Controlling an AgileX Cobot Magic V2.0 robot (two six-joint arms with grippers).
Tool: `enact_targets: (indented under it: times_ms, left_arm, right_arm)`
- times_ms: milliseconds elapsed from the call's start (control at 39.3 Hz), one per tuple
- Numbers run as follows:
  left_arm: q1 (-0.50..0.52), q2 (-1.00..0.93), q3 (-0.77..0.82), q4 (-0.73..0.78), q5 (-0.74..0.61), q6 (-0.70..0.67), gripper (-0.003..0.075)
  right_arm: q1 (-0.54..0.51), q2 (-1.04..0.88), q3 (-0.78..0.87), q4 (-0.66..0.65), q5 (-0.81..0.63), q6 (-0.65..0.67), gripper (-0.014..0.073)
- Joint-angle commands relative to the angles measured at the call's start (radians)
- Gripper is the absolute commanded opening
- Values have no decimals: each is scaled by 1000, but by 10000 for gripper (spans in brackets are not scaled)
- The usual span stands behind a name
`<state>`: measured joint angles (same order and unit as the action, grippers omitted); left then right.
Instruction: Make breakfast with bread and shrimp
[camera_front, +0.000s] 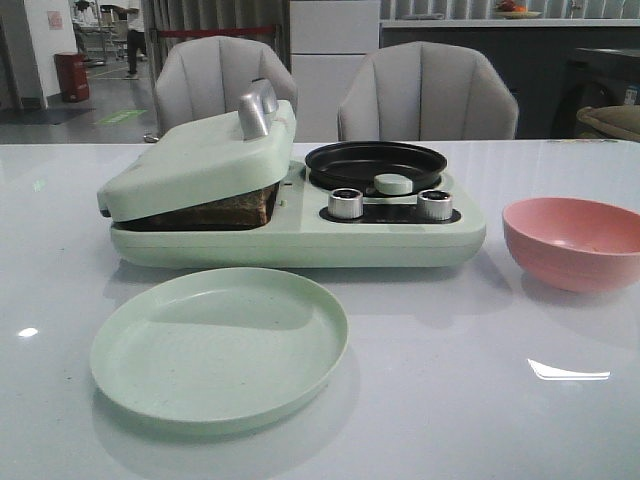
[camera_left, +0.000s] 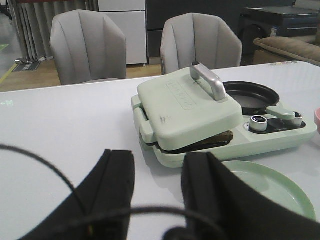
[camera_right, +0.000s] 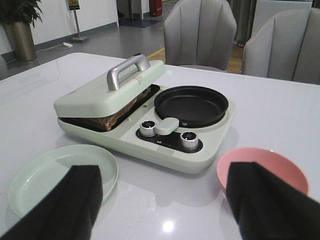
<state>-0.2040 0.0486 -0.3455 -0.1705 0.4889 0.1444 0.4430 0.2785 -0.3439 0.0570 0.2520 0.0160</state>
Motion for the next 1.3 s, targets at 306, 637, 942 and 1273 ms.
enact_targets:
  times_ms: [306, 637, 942, 1273]
  left_arm:
    - [-5, 11, -26, -16, -84, -9, 310]
    - [-5, 11, -26, -16, -84, -9, 310]
    - [-5, 11, -26, -16, -84, -9, 310]
    - [-5, 11, -26, -16, -84, -9, 310]
  right_arm:
    - [-2, 175, -83, 1, -87, -3, 611]
    - [-30, 345, -264, 37, 69, -1, 611]
    - [-257, 539, -468, 131, 216, -1, 611]
    - [-461, 820, -578, 160, 272, -4, 611]
